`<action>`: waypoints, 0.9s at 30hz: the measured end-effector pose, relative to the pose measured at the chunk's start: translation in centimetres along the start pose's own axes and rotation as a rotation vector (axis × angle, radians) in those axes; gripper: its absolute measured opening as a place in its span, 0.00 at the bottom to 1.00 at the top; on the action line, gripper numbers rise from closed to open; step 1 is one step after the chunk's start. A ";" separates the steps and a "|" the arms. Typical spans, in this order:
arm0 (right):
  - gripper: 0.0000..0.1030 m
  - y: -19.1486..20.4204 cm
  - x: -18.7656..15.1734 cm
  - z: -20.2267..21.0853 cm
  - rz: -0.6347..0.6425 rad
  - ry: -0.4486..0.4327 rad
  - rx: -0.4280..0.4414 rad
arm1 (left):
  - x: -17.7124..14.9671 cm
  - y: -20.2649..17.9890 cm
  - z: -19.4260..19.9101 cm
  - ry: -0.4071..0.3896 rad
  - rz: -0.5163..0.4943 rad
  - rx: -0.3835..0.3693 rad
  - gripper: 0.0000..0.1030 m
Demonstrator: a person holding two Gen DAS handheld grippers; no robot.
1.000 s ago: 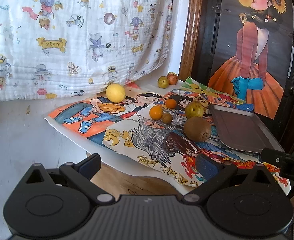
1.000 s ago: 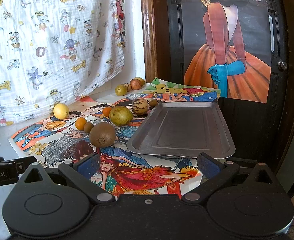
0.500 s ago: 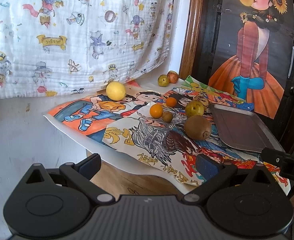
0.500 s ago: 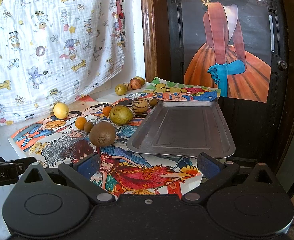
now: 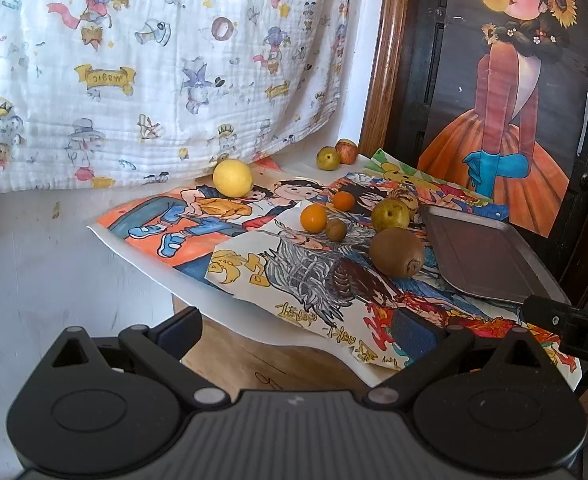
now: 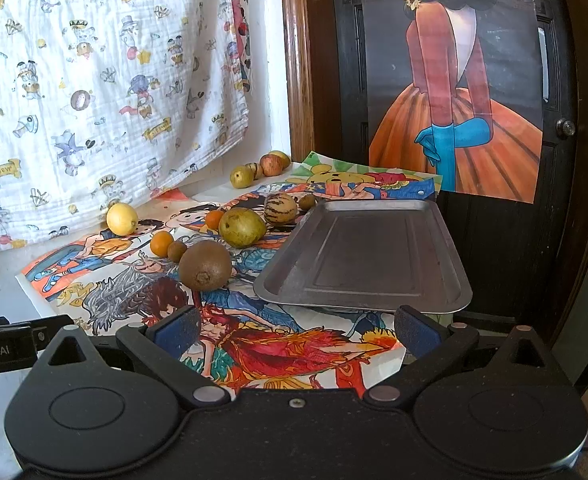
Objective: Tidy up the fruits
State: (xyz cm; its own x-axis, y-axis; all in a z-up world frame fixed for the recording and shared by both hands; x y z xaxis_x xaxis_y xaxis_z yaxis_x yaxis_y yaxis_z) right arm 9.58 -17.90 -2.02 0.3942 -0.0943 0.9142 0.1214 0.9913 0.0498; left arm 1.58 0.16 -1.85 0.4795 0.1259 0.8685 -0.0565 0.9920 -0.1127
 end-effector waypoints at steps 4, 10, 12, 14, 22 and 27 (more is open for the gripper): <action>1.00 0.0 0.0 0.0 0.000 0.001 0.000 | 0.0 0.0 0.0 0.003 0.002 0.000 1.00; 1.00 0.0 0.0 0.0 -0.001 0.002 0.000 | -0.1 0.1 -0.1 0.006 0.003 0.000 1.00; 1.00 0.0 0.0 0.0 -0.001 0.003 0.000 | -0.2 0.1 0.0 0.007 0.003 0.000 1.00; 1.00 0.0 0.0 0.0 -0.001 0.003 0.000 | 0.0 0.1 -0.1 0.006 0.004 -0.001 1.00; 1.00 -0.1 0.1 0.0 -0.002 0.003 0.001 | -0.2 0.1 0.0 0.011 0.005 0.001 1.00; 1.00 -0.3 0.2 0.3 0.012 -0.015 0.013 | -0.1 0.1 -0.1 0.020 0.008 0.012 1.00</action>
Point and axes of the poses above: each gripper's, at about its wrist camera, not at the fingertips, and z roughly against the way its jaws point, y to its left, x to its top, the point moved 2 cm from there along -z, roughly the way its jaws point, and after that the axes turned 1 degree about -z, right-handed, at the moved point
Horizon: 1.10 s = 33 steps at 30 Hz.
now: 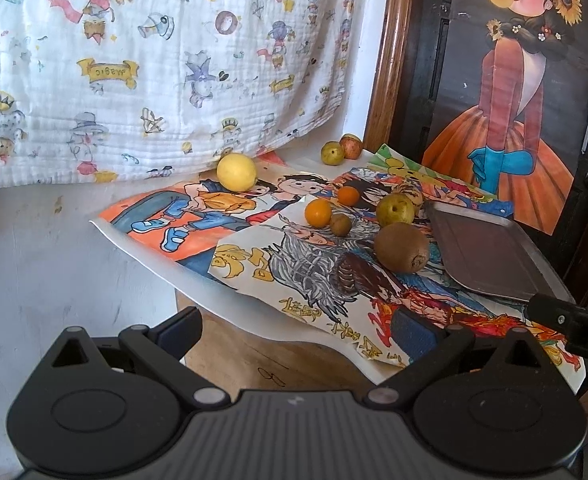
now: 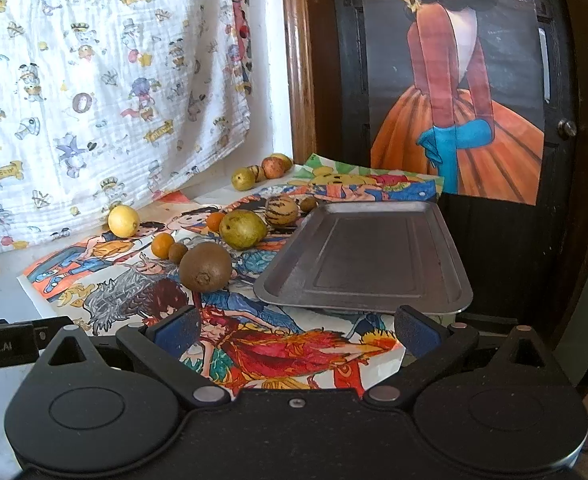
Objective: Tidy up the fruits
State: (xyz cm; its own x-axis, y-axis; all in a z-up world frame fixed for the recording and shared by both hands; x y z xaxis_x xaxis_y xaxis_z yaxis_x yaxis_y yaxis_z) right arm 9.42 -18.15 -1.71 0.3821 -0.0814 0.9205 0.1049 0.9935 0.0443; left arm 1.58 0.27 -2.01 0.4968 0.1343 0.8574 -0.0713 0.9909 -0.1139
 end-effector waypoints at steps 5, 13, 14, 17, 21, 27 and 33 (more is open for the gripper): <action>1.00 0.8 -0.3 0.0 0.093 -0.043 0.038 | 0.8 0.4 -0.3 0.021 0.015 0.014 1.00; 1.00 1.3 -0.2 -0.3 0.214 -0.070 0.108 | 2.6 1.4 -1.4 0.030 0.019 0.056 1.00; 1.00 1.3 -0.1 -0.3 0.226 -0.071 0.112 | 2.9 1.5 -1.6 0.033 0.020 0.058 1.00; 1.00 1.3 0.4 -0.5 0.251 -0.054 0.133 | 3.6 1.7 -2.3 0.042 0.014 0.053 1.00; 1.00 1.3 1.4 -1.3 0.238 -0.012 0.174 | 4.8 1.9 -3.6 0.047 -0.003 0.044 1.00; 0.99 3.5 2.6 -5.3 0.232 0.083 0.253 | 6.7 2.4 -7.4 0.060 -0.075 -0.003 1.00; 0.96 5.2 4.1 -9.9 0.279 0.148 0.285 | 9.3 3.1 -12.1 0.050 -0.161 -0.086 1.00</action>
Point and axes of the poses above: each gripper's, at about its wrist camera, not at the fingertips, and z roughly against the way its jaws point, y to its left, x to its top, the point moved 2 cm from there along -z, roughly the way its jaws point, and after that the axes turned 1 degree about -z, right-handed, at the moved point
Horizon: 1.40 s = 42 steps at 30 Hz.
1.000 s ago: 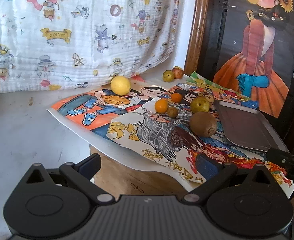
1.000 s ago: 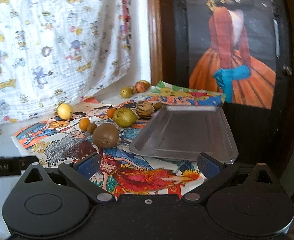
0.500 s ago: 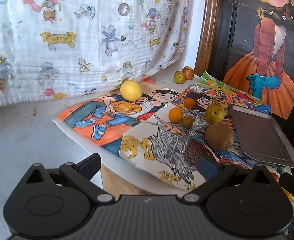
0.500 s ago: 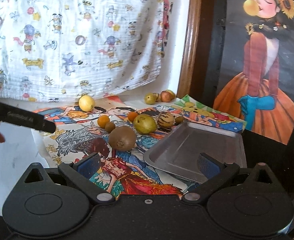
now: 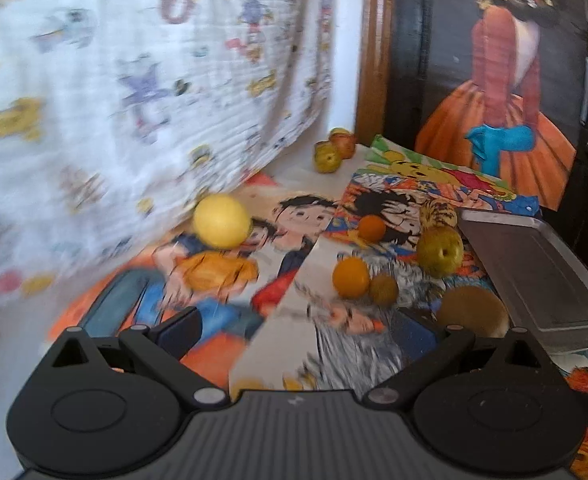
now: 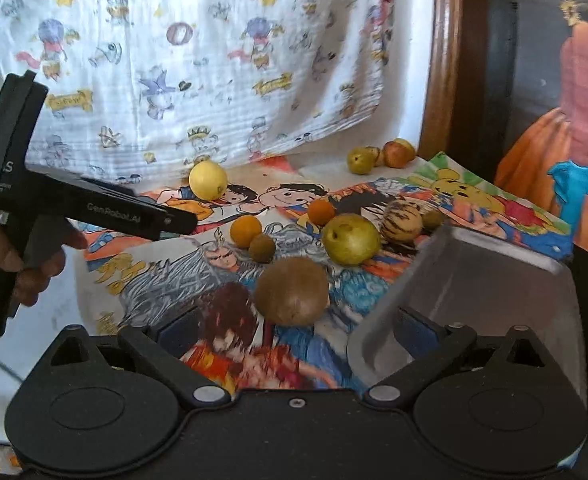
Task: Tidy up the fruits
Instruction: 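Move right gripper to the brown kiwi while left gripper moves to a small orange, then close right gripper on the brown kiwi while left gripper closes on the small orange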
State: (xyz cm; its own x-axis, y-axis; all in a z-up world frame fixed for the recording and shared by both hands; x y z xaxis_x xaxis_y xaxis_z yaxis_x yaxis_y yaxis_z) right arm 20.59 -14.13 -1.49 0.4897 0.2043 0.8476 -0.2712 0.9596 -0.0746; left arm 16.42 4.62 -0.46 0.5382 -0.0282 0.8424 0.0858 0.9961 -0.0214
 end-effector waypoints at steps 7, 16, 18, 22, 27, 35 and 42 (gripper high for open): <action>0.81 -0.4 1.9 -4.7 0.011 0.104 0.017 | 2.1 0.6 -5.6 0.050 -0.101 -0.114 0.96; 0.72 -0.3 3.1 -6.5 -0.035 0.264 0.010 | 5.0 1.2 -8.6 0.250 -0.016 -0.253 0.86; 0.71 -0.2 3.4 -6.8 -0.047 0.292 0.007 | 5.6 1.3 -9.1 0.289 0.007 -0.265 0.83; 0.65 0.0 4.2 -7.7 -0.057 0.333 -0.008 | 6.6 1.4 -10.5 0.375 0.071 -0.285 0.76; 0.60 -0.1 4.6 -9.1 -0.088 0.389 -0.018 | 7.1 1.1 -12.1 0.478 0.121 -0.298 0.63; 0.58 0.0 5.1 -10.0 -0.146 0.437 -0.051 | 7.8 1.4 -14.4 0.608 0.189 -0.283 0.51; 0.57 0.1 5.3 -10.5 -0.193 0.471 -0.092 | 8.0 1.2 -15.3 0.685 0.222 -0.295 0.39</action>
Point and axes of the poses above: each gripper's, at about its wrist camera, not at the fingertips, and z roughly against the way its jaws point, y to its left, x to its top, the point moved 2 cm from there along -z, roughly the way its jaws point, and after that the axes turned 1 degree about -z, right-handed, at the moved point
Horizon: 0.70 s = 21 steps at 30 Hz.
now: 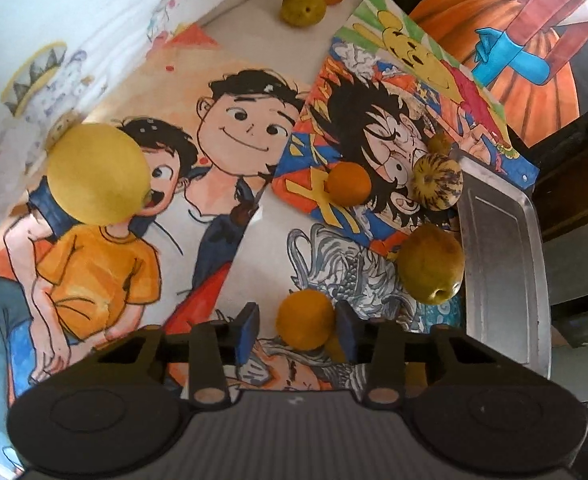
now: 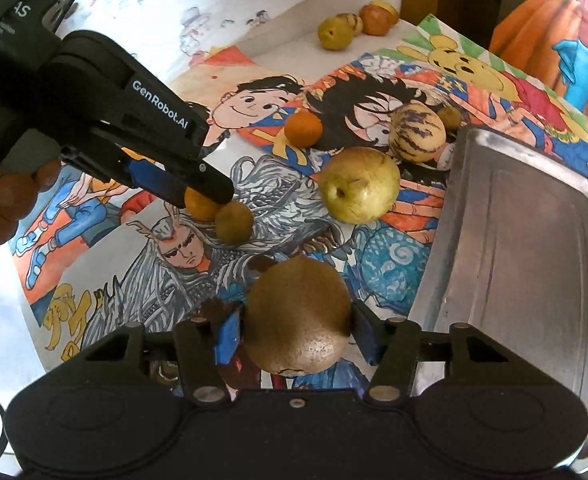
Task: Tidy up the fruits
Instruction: 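Close right gripper on the brown kiwi while left gripper closes on the small orange, then carry kiwi with right gripper onto the silver tray while left gripper sets the orange there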
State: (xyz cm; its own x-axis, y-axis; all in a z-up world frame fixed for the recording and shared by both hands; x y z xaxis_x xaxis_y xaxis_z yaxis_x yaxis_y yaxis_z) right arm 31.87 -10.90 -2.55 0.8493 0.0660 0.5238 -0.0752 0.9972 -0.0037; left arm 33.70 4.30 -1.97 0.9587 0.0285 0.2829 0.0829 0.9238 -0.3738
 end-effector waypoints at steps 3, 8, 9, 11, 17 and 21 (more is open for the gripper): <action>0.56 0.1 0.1 0.0 -0.008 0.005 -0.013 | 0.2 0.0 -0.3 0.018 0.036 -0.017 0.34; 0.56 0.0 0.1 0.3 -0.060 0.017 -0.007 | 0.6 -0.3 -0.3 0.042 0.055 0.007 0.33; 0.56 -0.1 0.1 0.4 -0.078 0.028 -0.005 | 0.6 -0.4 -0.2 0.047 0.051 0.016 0.33; 0.56 -0.1 0.1 1.1 -0.112 0.036 0.005 | 0.6 -0.5 0.2 0.059 0.049 0.027 0.33; 0.56 -0.6 1.0 3.9 -0.195 0.009 0.039 | 0.7 -1.5 1.9 0.080 0.036 0.028 0.33; 0.56 -2.1 1.9 6.0 -0.223 -0.033 0.018 | 1.5 -3.2 3.1 0.074 0.018 0.018 0.33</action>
State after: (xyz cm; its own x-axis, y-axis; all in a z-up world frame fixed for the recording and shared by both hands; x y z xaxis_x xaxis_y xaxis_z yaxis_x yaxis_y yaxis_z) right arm 30.44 -13.07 3.58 0.8285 -0.1574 0.5374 0.1027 0.9861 0.1305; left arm 34.03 2.57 2.39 0.9776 0.0178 0.2098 0.0608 0.9301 -0.3623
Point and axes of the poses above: each gripper's, at about its wrist camera, not at the fingertips, and z roughly against the way its jaws point, y to its left, x to its top, the point moved 2 cm from there along -z, roughly the way its jaws point, and after that the axes turned 1 degree about -z, right-handed, at the moved point
